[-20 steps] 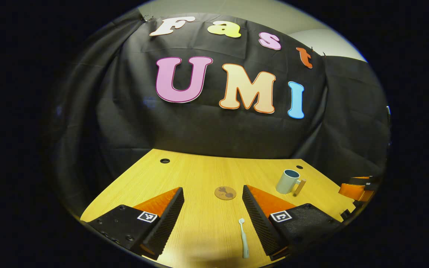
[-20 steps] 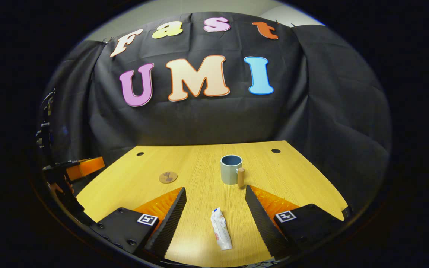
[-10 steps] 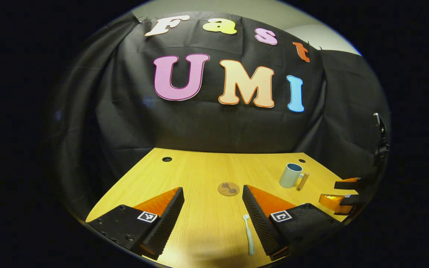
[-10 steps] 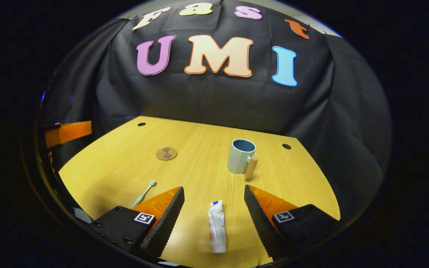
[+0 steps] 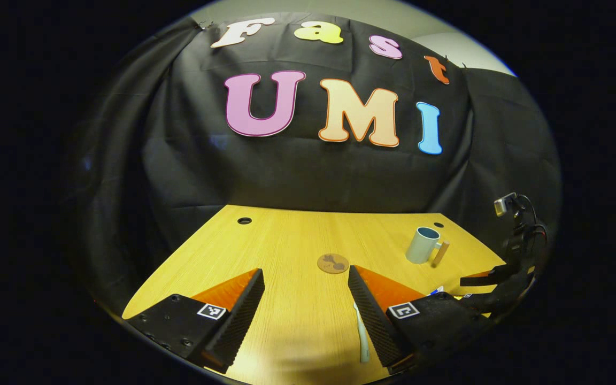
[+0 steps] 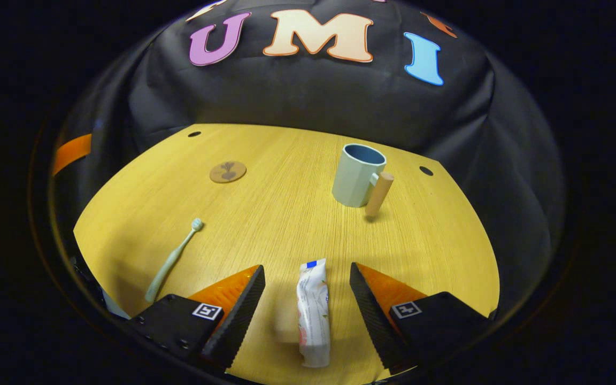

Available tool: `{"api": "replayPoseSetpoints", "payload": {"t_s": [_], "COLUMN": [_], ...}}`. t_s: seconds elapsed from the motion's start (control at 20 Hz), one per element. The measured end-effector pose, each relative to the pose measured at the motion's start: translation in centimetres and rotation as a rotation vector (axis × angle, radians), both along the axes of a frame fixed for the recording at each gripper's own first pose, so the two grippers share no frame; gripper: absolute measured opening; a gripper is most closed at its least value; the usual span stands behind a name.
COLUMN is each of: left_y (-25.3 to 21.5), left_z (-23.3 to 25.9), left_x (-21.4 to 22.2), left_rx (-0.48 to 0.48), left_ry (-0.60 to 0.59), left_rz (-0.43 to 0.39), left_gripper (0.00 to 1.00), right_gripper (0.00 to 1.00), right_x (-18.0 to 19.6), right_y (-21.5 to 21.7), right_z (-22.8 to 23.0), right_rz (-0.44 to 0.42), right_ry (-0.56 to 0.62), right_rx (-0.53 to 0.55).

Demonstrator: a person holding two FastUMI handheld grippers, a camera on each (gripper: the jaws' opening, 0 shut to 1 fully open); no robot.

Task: Put the toothbrush and toothpaste on the desktop into the cup, then pick up the cup and place it on the coaster on the desktop.

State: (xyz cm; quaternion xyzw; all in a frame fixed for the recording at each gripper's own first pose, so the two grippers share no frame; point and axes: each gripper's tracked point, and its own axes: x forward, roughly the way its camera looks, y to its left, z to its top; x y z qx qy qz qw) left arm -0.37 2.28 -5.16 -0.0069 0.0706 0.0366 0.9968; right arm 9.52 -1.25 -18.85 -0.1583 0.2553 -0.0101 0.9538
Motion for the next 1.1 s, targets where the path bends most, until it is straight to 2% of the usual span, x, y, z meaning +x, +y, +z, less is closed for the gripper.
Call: {"api": "replayPoseSetpoints", "payload": {"t_s": [0.1,0.2,0.25,0.35,0.45,0.6,0.65,0.8,0.85,0.9,1.05,1.1], "left_y": [0.1,0.5,0.6,0.8,1.1,1.3,1.3,1.1,1.0,0.8,0.5,0.4], "left_z": [-0.4,-0.6,-0.8,-1.0,-1.4,-1.7,-1.8,-2.3,-2.3,-2.3,-2.3,-2.3], "left_x": [0.0,-0.1,-0.1,-0.3,-0.4,-0.4,-0.4,-0.3,-0.3,-0.2,0.0,0.2], "left_rx": [0.001,-0.001,-0.004,-0.01,-0.012,-0.016,-0.019,-0.033,-0.034,-0.035,-0.033,-0.034], "left_ry": [0.01,0.016,0.02,0.026,0.038,0.049,0.055,0.067,0.068,0.066,0.062,0.064], "left_rz": [0.005,0.014,0.016,0.022,0.026,0.033,0.033,0.028,0.025,0.021,0.013,0.009], "left_gripper": [0.94,0.94,0.94,0.94,0.94,0.94,0.94,0.94,0.94,0.94,0.94,0.94], "right_gripper": [0.98,0.85,0.83,0.87,0.8,0.8,0.75,0.67,0.57,0.58,0.46,0.47], "right_x": [0.3,0.6,0.6,0.8,0.8,0.8,0.8,0.9,0.9,0.8,0.9,0.9], "right_y": [-0.1,-0.5,-0.7,-1.2,-1.7,-2.1,-2.1,-2.1,-1.8,-1.8,-1.8,-1.8], "right_z": [-1.2,-2.0,-2.3,-2.9,-3.5,-4.0,-3.9,-4.2,-4.3,-4.4,-4.7,-4.8], "right_rz": [-0.004,-0.013,-0.019,-0.033,-0.052,-0.073,-0.077,-0.077,-0.07,-0.068,-0.067,-0.072], "right_ry": [0.03,0.057,0.069,0.088,0.111,0.131,0.128,0.15,0.155,0.163,0.189,0.197], "right_rx": [-0.018,-0.035,-0.041,-0.055,-0.068,-0.093,-0.093,-0.085,-0.075,-0.069,-0.022,0.005]}}
